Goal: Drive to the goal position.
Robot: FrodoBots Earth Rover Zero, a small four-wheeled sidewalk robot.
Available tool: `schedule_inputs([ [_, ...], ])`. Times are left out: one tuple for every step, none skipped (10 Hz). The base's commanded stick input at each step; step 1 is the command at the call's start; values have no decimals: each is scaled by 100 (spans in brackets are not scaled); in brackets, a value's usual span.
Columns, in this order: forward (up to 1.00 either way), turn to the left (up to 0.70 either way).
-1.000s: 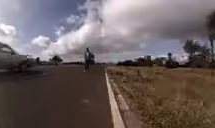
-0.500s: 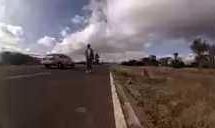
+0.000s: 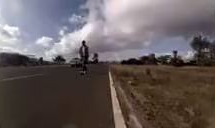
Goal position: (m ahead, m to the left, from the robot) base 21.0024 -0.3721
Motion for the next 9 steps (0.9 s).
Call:
schedule_inputs([
  [87,0],
  [87,0],
  [88,0],
  [88,0],
  [87,0],
  [89,0],
  [87,0],
  [86,0],
  [86,0],
])
